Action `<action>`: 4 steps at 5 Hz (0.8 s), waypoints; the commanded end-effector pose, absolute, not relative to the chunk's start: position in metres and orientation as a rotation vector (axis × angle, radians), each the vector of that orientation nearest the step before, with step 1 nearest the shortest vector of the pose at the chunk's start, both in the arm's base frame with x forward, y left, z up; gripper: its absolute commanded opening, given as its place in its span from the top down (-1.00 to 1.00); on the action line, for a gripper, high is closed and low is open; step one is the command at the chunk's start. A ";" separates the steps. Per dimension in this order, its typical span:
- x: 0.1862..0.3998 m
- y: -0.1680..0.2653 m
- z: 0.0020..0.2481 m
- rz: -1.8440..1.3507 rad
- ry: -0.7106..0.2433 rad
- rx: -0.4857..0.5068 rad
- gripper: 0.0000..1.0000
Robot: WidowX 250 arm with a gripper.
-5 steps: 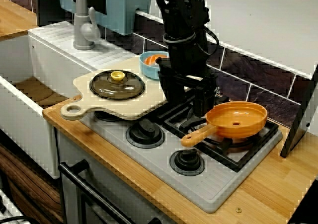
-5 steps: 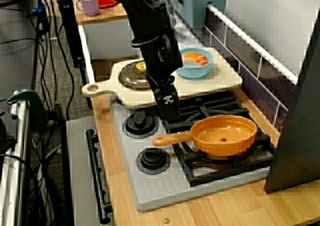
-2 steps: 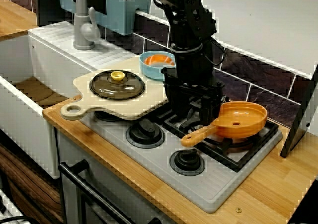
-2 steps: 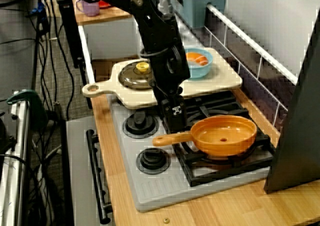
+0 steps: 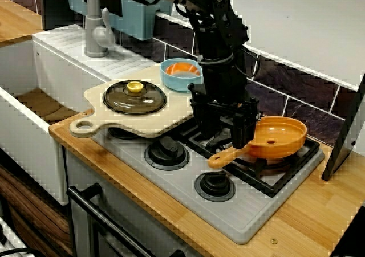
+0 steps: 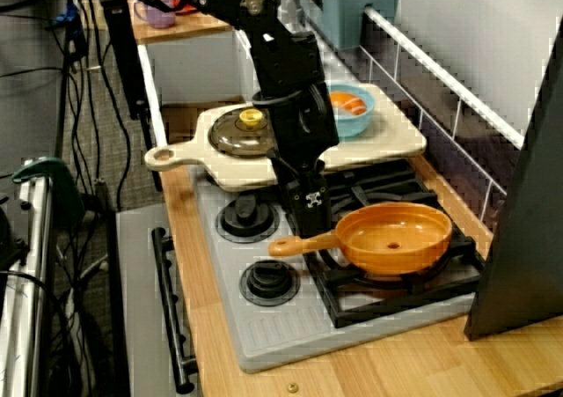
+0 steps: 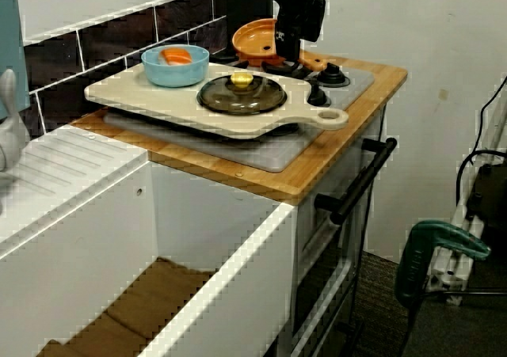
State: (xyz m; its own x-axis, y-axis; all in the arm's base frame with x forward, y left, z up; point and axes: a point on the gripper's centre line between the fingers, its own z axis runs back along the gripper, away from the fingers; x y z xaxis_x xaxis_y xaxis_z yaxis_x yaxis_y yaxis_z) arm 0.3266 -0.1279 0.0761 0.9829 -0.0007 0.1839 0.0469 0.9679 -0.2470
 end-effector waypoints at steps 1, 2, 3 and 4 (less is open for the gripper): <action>0.325 -0.136 0.082 -0.031 -0.236 -0.263 -1.00; 0.322 -0.141 0.078 -0.048 -0.234 -0.263 -1.00; 0.316 -0.145 0.076 -0.051 -0.237 -0.267 -1.00; 0.312 -0.149 0.068 -0.045 -0.236 -0.255 -1.00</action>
State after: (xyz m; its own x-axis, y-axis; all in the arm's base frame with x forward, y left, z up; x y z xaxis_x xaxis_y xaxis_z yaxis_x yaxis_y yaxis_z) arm 0.3076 -0.1434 0.0551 0.9820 -0.0141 0.1885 0.0584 0.9711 -0.2313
